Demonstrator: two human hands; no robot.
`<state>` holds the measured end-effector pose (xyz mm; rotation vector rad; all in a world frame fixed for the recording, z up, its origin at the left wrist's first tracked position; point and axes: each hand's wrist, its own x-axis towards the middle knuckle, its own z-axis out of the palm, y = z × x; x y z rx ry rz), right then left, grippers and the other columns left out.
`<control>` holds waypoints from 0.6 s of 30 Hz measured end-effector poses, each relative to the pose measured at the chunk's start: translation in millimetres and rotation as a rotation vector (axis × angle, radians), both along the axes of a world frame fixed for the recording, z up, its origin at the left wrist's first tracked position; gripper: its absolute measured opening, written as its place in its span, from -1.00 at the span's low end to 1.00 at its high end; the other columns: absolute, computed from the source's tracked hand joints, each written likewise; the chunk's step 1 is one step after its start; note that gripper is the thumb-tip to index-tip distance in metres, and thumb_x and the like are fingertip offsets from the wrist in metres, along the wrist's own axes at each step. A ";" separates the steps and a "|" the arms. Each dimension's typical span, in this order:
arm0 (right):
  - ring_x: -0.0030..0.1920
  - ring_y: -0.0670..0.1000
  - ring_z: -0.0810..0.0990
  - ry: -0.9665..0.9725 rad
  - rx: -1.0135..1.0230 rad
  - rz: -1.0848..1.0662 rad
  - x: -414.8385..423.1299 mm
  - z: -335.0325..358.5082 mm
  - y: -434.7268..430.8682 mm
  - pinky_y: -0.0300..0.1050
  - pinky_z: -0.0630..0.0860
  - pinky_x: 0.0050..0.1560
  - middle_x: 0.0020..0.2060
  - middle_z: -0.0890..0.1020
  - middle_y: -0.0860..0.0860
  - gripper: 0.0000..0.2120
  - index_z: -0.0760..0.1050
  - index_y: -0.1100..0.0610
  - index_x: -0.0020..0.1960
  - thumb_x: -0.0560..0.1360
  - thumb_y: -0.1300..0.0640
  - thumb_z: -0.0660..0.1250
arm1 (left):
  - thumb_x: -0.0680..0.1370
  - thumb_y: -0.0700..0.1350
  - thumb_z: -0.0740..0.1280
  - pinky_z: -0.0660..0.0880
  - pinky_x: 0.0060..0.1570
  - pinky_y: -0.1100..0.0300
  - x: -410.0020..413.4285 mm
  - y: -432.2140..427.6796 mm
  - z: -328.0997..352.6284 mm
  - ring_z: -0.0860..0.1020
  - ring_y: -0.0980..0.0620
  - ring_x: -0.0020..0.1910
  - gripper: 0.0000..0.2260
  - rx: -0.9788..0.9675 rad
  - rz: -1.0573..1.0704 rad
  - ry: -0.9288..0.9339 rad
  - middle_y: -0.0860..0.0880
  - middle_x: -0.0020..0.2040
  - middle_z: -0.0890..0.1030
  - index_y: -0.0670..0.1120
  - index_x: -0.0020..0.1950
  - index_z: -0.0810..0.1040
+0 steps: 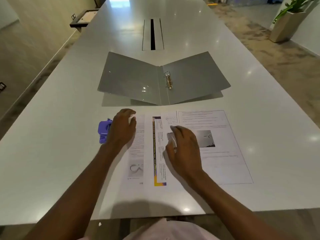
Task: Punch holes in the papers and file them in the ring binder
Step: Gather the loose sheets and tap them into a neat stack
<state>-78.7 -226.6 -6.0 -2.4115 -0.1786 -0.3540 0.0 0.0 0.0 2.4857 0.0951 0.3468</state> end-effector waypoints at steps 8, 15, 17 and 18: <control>0.64 0.04 0.15 0.130 -0.129 0.269 -28.4 -12.5 32.8 -0.11 -0.08 0.59 0.66 0.22 0.03 -0.32 0.17 0.02 0.65 0.62 -0.17 0.26 | 0.64 -0.32 0.28 0.45 0.36 -0.03 16.5 26.0 -1.2 0.58 -0.26 0.33 -0.69 0.157 -0.002 0.159 -0.27 0.35 0.62 -0.29 0.38 0.58; 0.69 0.02 -0.16 0.156 -0.342 0.504 -29.3 -36.4 39.5 0.11 -0.11 0.67 0.70 -0.04 0.02 -0.26 -0.01 0.01 0.70 0.65 -0.30 0.08 | 0.65 -0.25 0.26 0.53 0.19 -0.16 29.0 24.8 -2.5 0.60 -0.28 0.18 -0.75 0.280 -0.029 0.237 -0.28 0.21 0.65 -0.28 0.30 0.57; 0.69 0.04 -0.13 0.162 -0.365 0.500 -28.5 -37.1 38.5 0.11 -0.11 0.67 0.70 -0.01 0.03 -0.28 0.03 0.01 0.70 0.66 -0.32 0.04 | 0.66 -0.20 0.27 0.53 0.16 -0.17 31.5 24.1 -2.3 0.60 -0.27 0.15 -0.76 0.316 -0.005 0.236 -0.27 0.20 0.65 -0.26 0.27 0.58; 0.69 0.05 -0.10 0.169 -0.372 0.490 -28.2 -36.7 38.7 0.10 -0.12 0.67 0.69 0.02 0.04 -0.30 0.07 0.01 0.69 0.67 -0.33 0.02 | 0.67 -0.19 0.27 0.52 0.18 -0.17 33.2 22.6 -0.5 0.61 -0.27 0.16 -0.75 0.319 0.016 0.241 -0.26 0.21 0.66 -0.25 0.28 0.60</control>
